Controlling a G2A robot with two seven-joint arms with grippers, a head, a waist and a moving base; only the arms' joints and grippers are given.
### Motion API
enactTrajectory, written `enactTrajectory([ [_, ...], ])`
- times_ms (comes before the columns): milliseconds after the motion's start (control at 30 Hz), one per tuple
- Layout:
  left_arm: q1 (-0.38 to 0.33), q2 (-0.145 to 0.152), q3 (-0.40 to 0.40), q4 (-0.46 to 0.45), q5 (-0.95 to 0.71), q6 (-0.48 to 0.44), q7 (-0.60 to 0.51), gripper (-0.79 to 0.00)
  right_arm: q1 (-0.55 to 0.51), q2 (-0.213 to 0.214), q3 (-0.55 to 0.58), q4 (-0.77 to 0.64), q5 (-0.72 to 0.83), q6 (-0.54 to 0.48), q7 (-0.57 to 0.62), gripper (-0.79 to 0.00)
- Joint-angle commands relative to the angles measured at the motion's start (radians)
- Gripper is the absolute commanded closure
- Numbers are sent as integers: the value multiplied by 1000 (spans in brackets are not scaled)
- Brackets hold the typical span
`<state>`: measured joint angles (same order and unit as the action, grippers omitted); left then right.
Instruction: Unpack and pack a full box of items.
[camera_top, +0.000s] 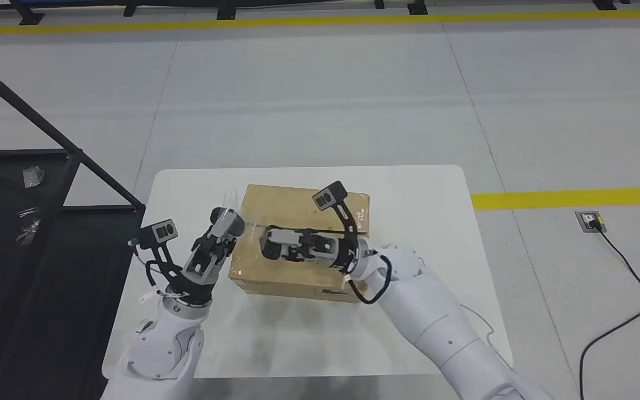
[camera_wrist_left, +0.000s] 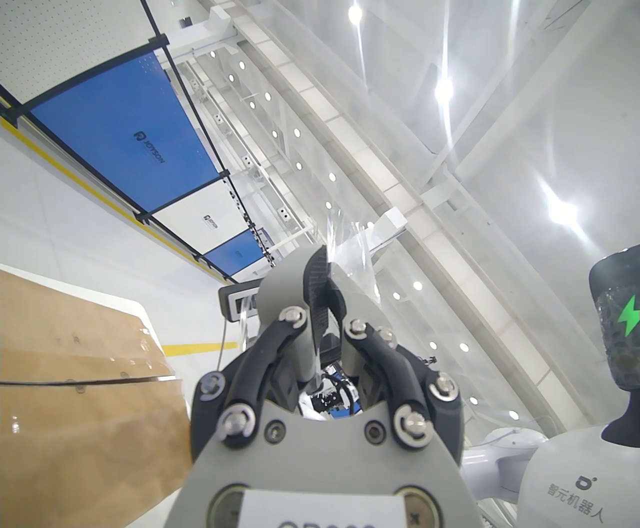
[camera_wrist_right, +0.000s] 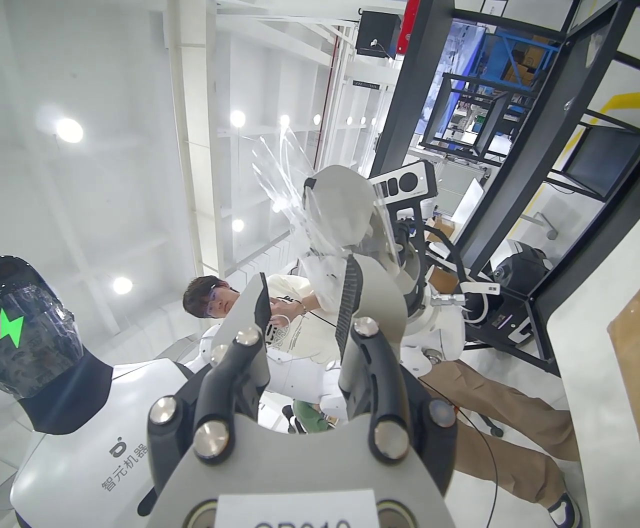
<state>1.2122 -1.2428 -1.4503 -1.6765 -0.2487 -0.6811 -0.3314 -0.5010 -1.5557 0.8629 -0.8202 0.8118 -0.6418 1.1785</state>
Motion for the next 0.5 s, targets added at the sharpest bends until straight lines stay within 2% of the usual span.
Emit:
enactTrajectory([
  [0, 2, 0, -2, -2, -3, -2, -3, 0, 1, -1, -4, 2, -17, -15, -15, -320],
  [100, 7, 1, -5, -5, -5, -2, -6, 0, 1, -3, -9, 4, -27, -25, -25, -249],
  [233, 12, 1, -7, -9, -4, -5, -6, 0, 1, -4, -13, 7, -37, -36, -36, -222],
  [333, 16, 1, -9, -11, -5, -7, -7, 0, 1, -5, -17, 7, -46, -43, -43, -120],
  [433, 19, 1, -12, -13, -7, -6, -6, 0, 1, -5, -19, 6, -48, -44, -44, -86],
  [467, 21, 1, -13, -14, -7, -6, -7, 0, 1, -5, -20, 6, -47, -45, -45, -52],
])
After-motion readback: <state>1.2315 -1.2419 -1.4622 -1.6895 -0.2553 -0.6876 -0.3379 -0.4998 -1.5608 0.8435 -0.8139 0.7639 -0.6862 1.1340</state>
